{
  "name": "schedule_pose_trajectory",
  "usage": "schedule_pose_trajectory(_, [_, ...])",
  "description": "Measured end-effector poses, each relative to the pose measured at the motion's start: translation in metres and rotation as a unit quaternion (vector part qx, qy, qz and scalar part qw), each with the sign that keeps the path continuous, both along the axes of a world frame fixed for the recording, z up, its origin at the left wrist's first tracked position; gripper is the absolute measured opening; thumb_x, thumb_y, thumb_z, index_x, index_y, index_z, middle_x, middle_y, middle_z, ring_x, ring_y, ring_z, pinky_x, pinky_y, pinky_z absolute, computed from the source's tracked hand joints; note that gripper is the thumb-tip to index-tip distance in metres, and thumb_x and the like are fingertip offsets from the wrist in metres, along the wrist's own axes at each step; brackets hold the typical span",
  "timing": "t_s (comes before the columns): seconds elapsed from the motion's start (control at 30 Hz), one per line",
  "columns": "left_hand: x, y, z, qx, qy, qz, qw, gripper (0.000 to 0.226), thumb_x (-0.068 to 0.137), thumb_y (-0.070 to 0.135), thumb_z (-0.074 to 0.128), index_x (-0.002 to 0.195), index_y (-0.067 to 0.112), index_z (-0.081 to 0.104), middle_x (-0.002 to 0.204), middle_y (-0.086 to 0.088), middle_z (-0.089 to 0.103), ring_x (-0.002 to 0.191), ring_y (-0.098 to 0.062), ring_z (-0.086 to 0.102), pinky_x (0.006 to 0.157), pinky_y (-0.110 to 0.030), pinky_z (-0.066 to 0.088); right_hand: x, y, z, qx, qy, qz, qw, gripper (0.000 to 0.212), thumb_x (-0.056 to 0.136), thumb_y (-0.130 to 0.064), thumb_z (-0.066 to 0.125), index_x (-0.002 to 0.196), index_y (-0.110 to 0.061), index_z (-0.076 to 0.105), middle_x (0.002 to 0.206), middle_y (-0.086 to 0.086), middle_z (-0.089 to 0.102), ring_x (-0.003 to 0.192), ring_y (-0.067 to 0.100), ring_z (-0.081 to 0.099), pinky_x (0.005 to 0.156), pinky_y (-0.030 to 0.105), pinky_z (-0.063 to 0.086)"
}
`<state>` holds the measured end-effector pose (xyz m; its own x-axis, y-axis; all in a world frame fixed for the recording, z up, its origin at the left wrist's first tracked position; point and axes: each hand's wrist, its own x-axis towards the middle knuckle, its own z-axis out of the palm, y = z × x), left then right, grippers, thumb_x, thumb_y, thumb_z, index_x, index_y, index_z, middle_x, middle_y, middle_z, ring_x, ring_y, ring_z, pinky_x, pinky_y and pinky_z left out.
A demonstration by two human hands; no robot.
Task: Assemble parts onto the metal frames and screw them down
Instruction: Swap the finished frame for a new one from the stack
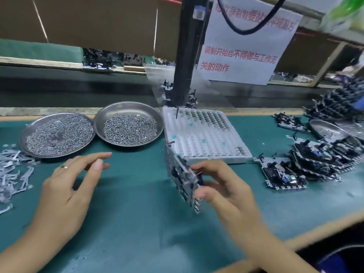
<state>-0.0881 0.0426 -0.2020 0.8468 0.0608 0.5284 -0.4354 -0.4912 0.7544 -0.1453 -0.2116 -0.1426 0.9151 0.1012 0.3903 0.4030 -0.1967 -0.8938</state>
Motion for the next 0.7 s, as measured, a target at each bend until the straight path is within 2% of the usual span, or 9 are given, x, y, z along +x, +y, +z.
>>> schedule_pose_trajectory(0.07, [0.005, 0.004, -0.007, -0.003, 0.004, -0.003, 1.000, 0.032, 0.091, 0.064, 0.035, 0.108, 0.051, 0.059, 0.099, 0.020, 0.065, 0.096, -0.010, 0.059, 0.074, -0.025, 0.041, 0.001, -0.023, 0.007, 0.098, 0.013, -0.047, 0.994, 0.024, 0.065, -0.031, 0.080, 0.086, -0.024, 0.070, 0.086, -0.016, 0.070, 0.083, -0.002, 0.063, 0.074, 0.012, 0.048])
schedule_pose_trajectory(0.13, [0.011, 0.008, -0.017, -0.004, 0.009, -0.004, 1.000, 0.037, 0.091, 0.066, 0.034, 0.112, 0.048, 0.059, 0.099, 0.019, 0.065, 0.100, -0.014, 0.059, 0.074, -0.026, 0.044, 0.000, -0.046, 0.016, 0.083, -0.011, -0.091, 0.992, 0.026, 0.067, -0.039, 0.079, 0.086, -0.025, 0.072, 0.086, -0.017, 0.070, 0.081, -0.003, 0.062, 0.072, 0.011, 0.048])
schedule_pose_trajectory(0.2, [0.018, 0.014, -0.028, -0.001, 0.012, -0.007, 1.000, 0.039, 0.093, 0.064, 0.035, 0.115, 0.045, 0.060, 0.102, 0.017, 0.065, 0.102, -0.014, 0.059, 0.079, -0.026, 0.045, -0.002, -0.070, 0.023, -0.007, -0.050, -0.133, 0.990, 0.021, 0.072, -0.028, 0.075, 0.091, -0.028, 0.067, 0.090, -0.021, 0.066, 0.080, -0.004, 0.060, 0.068, 0.007, 0.044])
schedule_pose_trajectory(0.27, [0.025, 0.018, -0.038, -0.003, 0.018, -0.011, 1.000, 0.040, 0.094, 0.062, 0.035, 0.116, 0.041, 0.061, 0.104, 0.016, 0.065, 0.105, -0.014, 0.058, 0.087, -0.032, 0.046, -0.001, -0.093, 0.025, -0.184, -0.105, -0.178, 0.961, 0.025, 0.074, -0.029, 0.072, 0.098, -0.032, 0.064, 0.095, -0.021, 0.060, 0.089, -0.005, 0.057, 0.075, 0.007, 0.041])
schedule_pose_trajectory(0.33, [0.030, 0.022, -0.045, -0.004, 0.023, -0.012, 1.000, 0.039, 0.095, 0.061, 0.036, 0.116, 0.040, 0.061, 0.106, 0.016, 0.065, 0.107, -0.013, 0.058, 0.093, -0.039, 0.046, 0.003, -0.120, 0.021, -0.348, -0.161, -0.188, 0.904, 0.029, 0.080, -0.030, 0.066, 0.106, -0.017, 0.063, 0.101, -0.014, 0.054, 0.096, -0.006, 0.051, 0.085, 0.006, 0.037])
schedule_pose_trajectory(0.4, [0.033, 0.024, -0.049, 0.001, 0.027, -0.009, 1.000, 0.039, 0.095, 0.060, 0.036, 0.116, 0.040, 0.062, 0.107, 0.018, 0.065, 0.108, -0.013, 0.059, 0.093, -0.037, 0.045, 0.007, -0.144, 0.014, -0.444, -0.147, -0.172, 0.867, 0.038, 0.086, -0.033, 0.058, 0.108, -0.003, 0.062, 0.103, -0.001, 0.054, 0.098, 0.007, 0.052, 0.089, 0.010, 0.036])
schedule_pose_trajectory(0.47, [0.033, 0.025, -0.049, 0.005, 0.027, -0.003, 1.000, 0.038, 0.095, 0.060, 0.036, 0.116, 0.041, 0.061, 0.107, 0.019, 0.065, 0.107, -0.012, 0.059, 0.088, -0.030, 0.045, 0.010, -0.161, 0.005, -0.499, -0.119, -0.165, 0.842, 0.041, 0.087, -0.032, 0.062, 0.107, 0.004, 0.062, 0.103, 0.010, 0.057, 0.095, 0.021, 0.057, 0.086, 0.021, 0.040])
schedule_pose_trajectory(0.53, [0.032, 0.024, -0.047, 0.003, 0.024, 0.000, 1.000, 0.037, 0.095, 0.060, 0.036, 0.115, 0.041, 0.062, 0.105, 0.019, 0.066, 0.106, -0.010, 0.059, 0.086, -0.027, 0.045, 0.013, -0.172, -0.005, -0.546, -0.101, -0.170, 0.814, 0.039, 0.081, -0.022, 0.065, 0.105, 0.008, 0.063, 0.100, 0.018, 0.060, 0.088, 0.034, 0.062, 0.081, 0.029, 0.041])
schedule_pose_trajectory(0.7, [0.027, 0.020, -0.039, 0.000, 0.013, -0.006, 1.000, 0.037, 0.095, 0.059, 0.037, 0.114, 0.040, 0.063, 0.104, 0.015, 0.066, 0.105, -0.011, 0.059, 0.090, -0.033, 0.045, 0.018, -0.172, -0.018, -0.557, -0.090, -0.195, 0.802, 0.041, 0.070, 0.000, 0.080, 0.107, 0.009, 0.064, 0.101, 0.020, 0.061, 0.091, 0.041, 0.062, 0.085, 0.036, 0.046])
